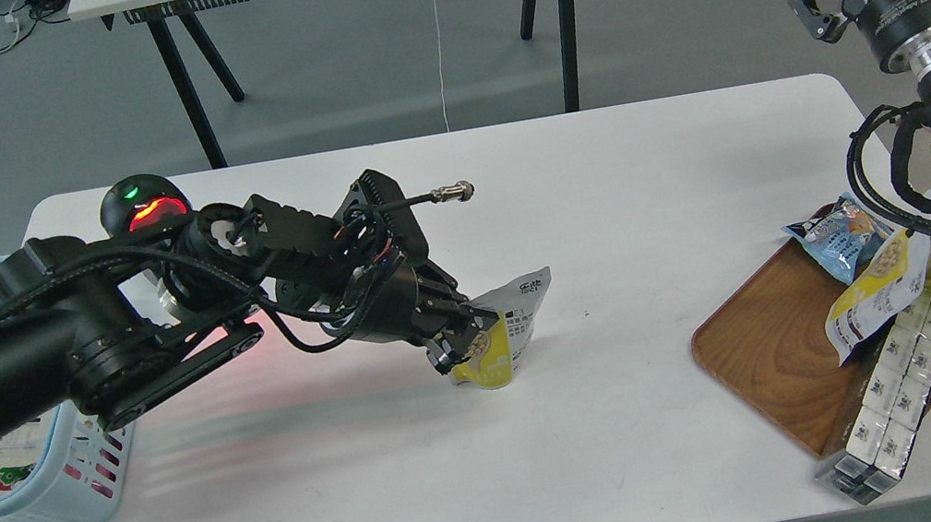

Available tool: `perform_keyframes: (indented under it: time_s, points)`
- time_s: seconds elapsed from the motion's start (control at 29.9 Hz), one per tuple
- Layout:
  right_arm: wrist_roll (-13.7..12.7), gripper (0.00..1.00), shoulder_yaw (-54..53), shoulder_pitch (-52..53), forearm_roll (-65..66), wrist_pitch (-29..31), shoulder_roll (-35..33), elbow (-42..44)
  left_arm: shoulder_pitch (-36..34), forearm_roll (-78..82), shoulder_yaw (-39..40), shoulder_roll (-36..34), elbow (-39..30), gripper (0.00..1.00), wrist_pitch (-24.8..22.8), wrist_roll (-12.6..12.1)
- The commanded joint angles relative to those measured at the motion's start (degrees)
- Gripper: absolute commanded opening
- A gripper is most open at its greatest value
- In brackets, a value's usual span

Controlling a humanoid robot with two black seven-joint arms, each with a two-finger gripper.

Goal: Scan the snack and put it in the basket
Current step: 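Grasp the top of the yellow pouch with the left gripper, then carry the pouch to the barcode scanner and hold it in front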

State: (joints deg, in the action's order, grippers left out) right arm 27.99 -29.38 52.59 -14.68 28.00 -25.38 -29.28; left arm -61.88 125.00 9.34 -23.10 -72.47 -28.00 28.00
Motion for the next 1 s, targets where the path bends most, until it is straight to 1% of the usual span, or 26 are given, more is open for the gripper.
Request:
perform_keyframes:
  time_s: [0.0, 0.07, 0.27, 0.4, 0.5, 0.74, 0.97]
  points:
    - [0.01, 0.99, 0.03, 0.05, 0.0, 0.0, -0.11, 0.1, -0.16, 0.0, 0.5, -0.72, -0.66, 0.0, 0.0, 0.0]
    - [0.01, 0.99, 0.03, 0.05, 0.0, 0.0, -0.28, 0.1, -0.43, 0.0, 0.68, -1.5, -1.01, 0.0, 0.0, 0.0]
    - [0.01, 0.99, 0.03, 0.14, 0.0, 0.0, -0.46, 0.1, -2.45, 0.0, 1.2, -6.86, -4.52, 0.0, 0.0, 0.0]
    - [0.01, 0.99, 0.03, 0.14, 0.0, 0.0, -0.54, 0.1, -2.36, 0.0, 4.1, -10.55, -5.57, 0.0, 0.0, 0.0]
    - [0.01, 0.99, 0.03, 0.14, 0.0, 0.0, -0.63, 0.19, -2.1, 0.0, 4.72, -15.11, -6.63, 0.0, 0.0, 0.0]
    - [0.01, 0.99, 0.03, 0.23, 0.0, 0.0, -0.72, 0.27, -1.66, 0.0, 4.9, -22.51, -6.46, 0.0, 0.0, 0.0]
    - [0.01, 0.99, 0.03, 0.23, 0.0, 0.0, -0.72, 0.36, -0.6, 0.0, 4.63, -23.92, -1.98, 0.0, 0.0, 0.0]
